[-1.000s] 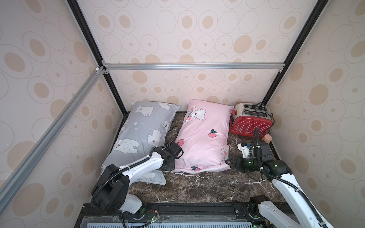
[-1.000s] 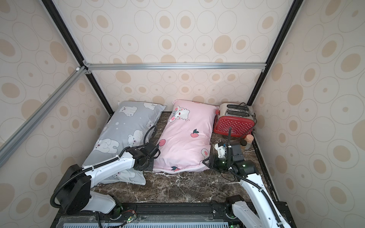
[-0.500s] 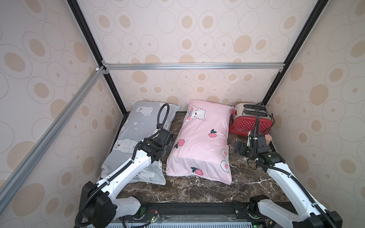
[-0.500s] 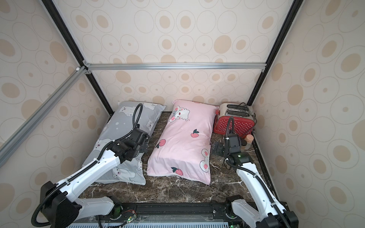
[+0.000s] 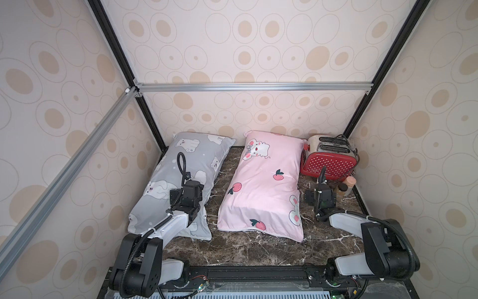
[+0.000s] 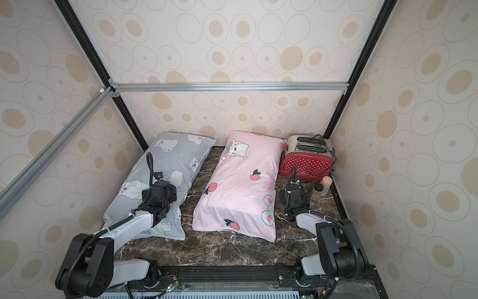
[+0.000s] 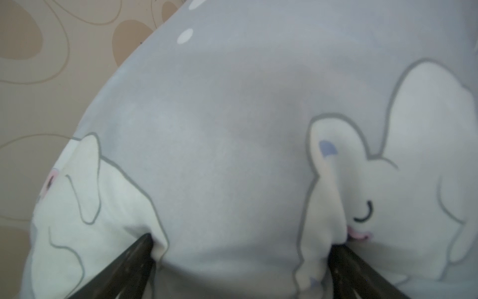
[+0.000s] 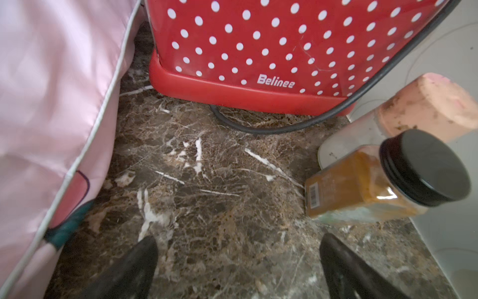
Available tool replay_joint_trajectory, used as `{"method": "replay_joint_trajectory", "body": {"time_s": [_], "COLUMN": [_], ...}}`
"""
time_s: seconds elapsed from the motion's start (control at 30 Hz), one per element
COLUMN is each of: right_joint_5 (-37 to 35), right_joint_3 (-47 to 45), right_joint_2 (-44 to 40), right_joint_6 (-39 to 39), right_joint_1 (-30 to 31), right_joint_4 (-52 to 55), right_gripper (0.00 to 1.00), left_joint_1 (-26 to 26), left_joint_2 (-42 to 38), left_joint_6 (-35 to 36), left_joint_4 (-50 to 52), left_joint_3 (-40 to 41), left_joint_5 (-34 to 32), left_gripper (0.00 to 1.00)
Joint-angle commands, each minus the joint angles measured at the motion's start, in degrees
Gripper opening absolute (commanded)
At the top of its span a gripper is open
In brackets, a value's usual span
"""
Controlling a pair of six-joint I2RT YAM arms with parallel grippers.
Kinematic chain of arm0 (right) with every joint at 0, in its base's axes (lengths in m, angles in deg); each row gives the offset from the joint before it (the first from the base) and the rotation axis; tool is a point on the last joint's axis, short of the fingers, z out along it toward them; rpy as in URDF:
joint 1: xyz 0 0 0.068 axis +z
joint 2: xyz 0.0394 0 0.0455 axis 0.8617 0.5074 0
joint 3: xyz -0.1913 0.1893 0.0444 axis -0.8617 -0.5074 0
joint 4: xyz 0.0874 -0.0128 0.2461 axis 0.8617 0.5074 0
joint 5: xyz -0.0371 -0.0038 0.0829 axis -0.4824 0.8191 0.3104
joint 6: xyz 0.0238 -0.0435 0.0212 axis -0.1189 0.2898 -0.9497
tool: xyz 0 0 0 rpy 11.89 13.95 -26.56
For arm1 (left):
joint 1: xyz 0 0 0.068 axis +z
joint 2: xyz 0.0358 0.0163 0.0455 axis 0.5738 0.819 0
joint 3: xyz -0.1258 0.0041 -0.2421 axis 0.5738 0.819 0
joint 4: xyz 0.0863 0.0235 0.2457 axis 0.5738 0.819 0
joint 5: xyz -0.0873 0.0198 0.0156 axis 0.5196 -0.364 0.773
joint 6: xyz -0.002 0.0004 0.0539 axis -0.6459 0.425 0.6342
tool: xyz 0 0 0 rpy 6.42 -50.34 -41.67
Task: Zip up pillowcases
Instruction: Reset both arms
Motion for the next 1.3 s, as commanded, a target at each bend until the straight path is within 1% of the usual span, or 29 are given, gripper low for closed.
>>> {"method": "replay_joint_trajectory", "body": {"time_s": [0.0,0.03,0.13,0.17,0.2,0.23,0.3,0.33,0.37,0.5,0.6,0.67,0.7,0.77,0.83,0.9,1.27], "right_joint_5": [2.47,3.32,5.38,6.10,6.84,7.67,7.53,7.61,7.96,10.19,11.08,11.51,11.86,12.09,11.19,10.46,10.29], "right_joint_3": [-2.02,-3.15,-6.49,-5.73,-4.39,-4.01,-4.81,-4.84,-4.52,-3.26,-3.37,-3.75,-4.46,-5.68,-5.07,-4.32,-4.23], "right_joint_2": [1.27,2.77,8.87,8.16,6.51,6.65,7.78,7.28,6.82,6.81,6.81,6.59,6.37,6.31,6.43,6.50,6.43], "right_joint_6": [2.27,2.26,4.66,4.65,3.79,3.70,3.83,3.49,3.08,1.95,2.58,2.91,2.93,3.04,2.24,1.20,1.31], "right_joint_1": [-1.29,-1.31,-1.30,-1.18,-1.26,-1.64,-1.77,-1.97,-2.25,-3.72,-3.77,-3.77,-3.76,-3.76,-3.77,-4.22,-4.36], "right_joint_4": [-15.45,-18.24,-32.37,-29.82,-23.91,-23.09,-27.00,-26.07,-24.69,-21.94,-22.07,-22.28,-23.48,-25.87,-25.12,-23.62,-23.09], "right_gripper": [1.00,1.00,1.00,1.00,1.00,1.00,1.00,1.00,1.00,1.00,1.00,1.00,1.00,1.00,1.00,1.00,1.00], "left_joint_1": [4.14,5.48,7.02,7.80,8.42,8.59,9.75,9.98,9.99,10.01,10.02,10.03,10.03,10.03,9.96,9.94,9.80], "left_joint_2": [4.40,4.36,4.77,5.26,5.78,6.89,10.68,12.10,11.37,11.34,14.30,12.87,13.80,12.91,13.28,13.00,13.09], "left_joint_6": [0.16,-0.44,1.89,2.10,2.47,3.17,3.05,3.47,3.40,3.41,3.85,3.50,3.70,3.58,3.83,3.81,3.93], "left_joint_4": [-15.89,-13.05,-17.06,-17.97,-17.21,-18.14,-21.34,-22.16,-20.16,-23.31,-37.27,-33.01,-35.60,-33.51,-35.12,-34.28,-34.28], "left_joint_3": [2.58,1.53,2.61,2.61,1.74,1.25,0.74,0.17,-0.02,1.66,7.34,6.58,6.95,6.72,7.13,6.95,6.97], "left_joint_5": [7.03,9.21,10.07,11.43,12.80,13.10,14.64,15.04,15.91,16.22,16.14,16.21,16.12,16.11,16.13,16.04,15.85], "left_gripper": [0.99,0.99,0.99,0.99,0.99,0.99,0.99,0.99,0.99,0.99,0.99,0.99,0.99,0.99,0.99,0.99,0.99]}}
